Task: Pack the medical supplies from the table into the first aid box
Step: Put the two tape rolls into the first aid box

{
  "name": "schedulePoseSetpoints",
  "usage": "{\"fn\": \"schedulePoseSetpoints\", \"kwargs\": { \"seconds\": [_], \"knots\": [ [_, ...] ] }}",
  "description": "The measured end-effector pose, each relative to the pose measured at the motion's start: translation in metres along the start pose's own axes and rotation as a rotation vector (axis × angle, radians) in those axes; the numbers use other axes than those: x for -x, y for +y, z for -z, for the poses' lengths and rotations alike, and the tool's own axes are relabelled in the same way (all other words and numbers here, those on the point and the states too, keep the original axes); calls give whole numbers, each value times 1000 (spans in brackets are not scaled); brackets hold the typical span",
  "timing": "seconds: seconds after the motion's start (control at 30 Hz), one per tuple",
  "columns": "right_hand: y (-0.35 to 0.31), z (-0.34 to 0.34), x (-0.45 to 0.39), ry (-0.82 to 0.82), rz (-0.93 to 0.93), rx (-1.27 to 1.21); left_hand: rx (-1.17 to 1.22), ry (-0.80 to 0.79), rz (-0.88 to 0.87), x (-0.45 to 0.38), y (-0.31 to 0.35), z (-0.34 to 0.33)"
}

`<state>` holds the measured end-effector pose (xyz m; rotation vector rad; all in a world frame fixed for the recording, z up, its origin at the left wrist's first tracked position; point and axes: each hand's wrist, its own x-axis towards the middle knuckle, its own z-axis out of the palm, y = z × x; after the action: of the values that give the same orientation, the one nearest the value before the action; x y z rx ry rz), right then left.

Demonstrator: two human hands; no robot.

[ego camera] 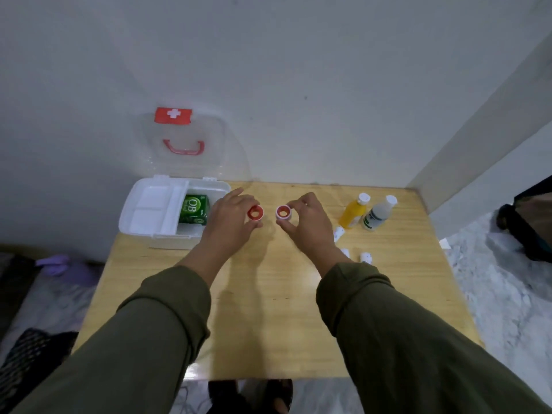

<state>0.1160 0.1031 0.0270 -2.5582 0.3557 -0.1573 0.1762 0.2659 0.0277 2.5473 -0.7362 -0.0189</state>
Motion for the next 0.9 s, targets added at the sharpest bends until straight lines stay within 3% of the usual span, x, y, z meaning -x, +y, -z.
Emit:
{"fn": "schedulePoseSetpoints", "kwargs": {
  "seconds": [0.27,0.53,0.9],
  "knots": [
    [-91,-23,-44,-37,188,4,-101,192,143,3,-76,77],
    [-182,-90,-73,-95,245,23,-208,131,275,10,-169,123],
    [-204,-143,-86,-169,173,97,-170,33,241,-7,-210,120]
  ]
}}
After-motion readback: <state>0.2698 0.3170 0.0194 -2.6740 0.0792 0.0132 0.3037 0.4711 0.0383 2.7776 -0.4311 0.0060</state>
